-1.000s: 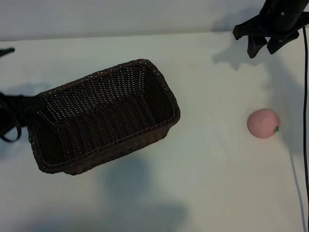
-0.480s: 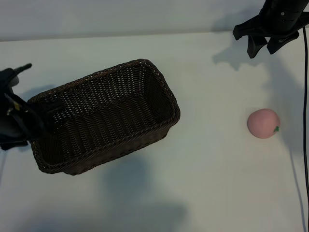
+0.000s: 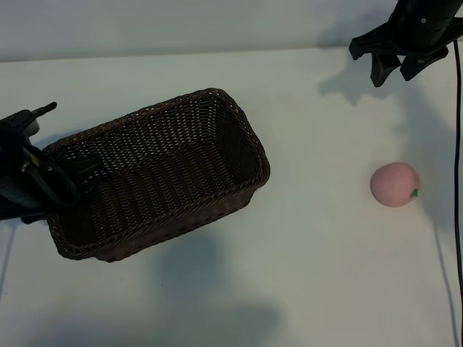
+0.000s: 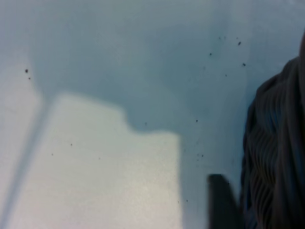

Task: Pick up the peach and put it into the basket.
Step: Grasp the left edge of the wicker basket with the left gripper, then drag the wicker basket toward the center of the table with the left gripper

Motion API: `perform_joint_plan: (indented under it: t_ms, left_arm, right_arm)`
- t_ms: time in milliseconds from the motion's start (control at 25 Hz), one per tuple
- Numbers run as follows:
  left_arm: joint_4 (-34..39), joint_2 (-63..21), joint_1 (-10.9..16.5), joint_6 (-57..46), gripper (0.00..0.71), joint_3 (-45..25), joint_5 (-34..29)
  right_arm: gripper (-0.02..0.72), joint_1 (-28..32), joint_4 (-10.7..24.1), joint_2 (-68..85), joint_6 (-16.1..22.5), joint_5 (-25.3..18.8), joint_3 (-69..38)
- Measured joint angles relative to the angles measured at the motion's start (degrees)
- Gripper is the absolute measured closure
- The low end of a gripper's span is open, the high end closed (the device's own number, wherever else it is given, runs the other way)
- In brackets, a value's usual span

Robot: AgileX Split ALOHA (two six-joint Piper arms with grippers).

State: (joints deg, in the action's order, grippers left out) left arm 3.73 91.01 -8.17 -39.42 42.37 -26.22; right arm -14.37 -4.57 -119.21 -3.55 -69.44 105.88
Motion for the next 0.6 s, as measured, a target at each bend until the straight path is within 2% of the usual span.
perform_joint_plan:
  t_ms: [80, 120, 400, 480, 600]
  left_arm:
    - [0.0, 0.0, 0.1, 0.1, 0.551, 0.0, 0.1]
    - [-0.2, 0.0, 0.1, 0.1, 0.59, 0.0, 0.2]
    - [-1.9, 0.0, 0.1, 1.5, 0.597, 0.0, 1.2]
    - [-3.7, 0.0, 0.1, 3.7, 0.6, 0.0, 1.6]
    - [-10.2, 0.0, 0.1, 9.3, 0.611, 0.0, 2.8]
  right_arm:
    - [0.238, 0.0, 0.0, 0.0, 0.0, 0.0, 0.0]
    - [0.238, 0.0, 0.0, 0.0, 0.0, 0.0, 0.0]
    - [0.238, 0.0, 0.0, 0.0, 0.0, 0.0, 0.0]
    - [0.238, 0.0, 0.0, 0.0, 0.0, 0.0, 0.0]
    - [0.238, 0.0, 0.0, 0.0, 0.0, 0.0, 0.0]
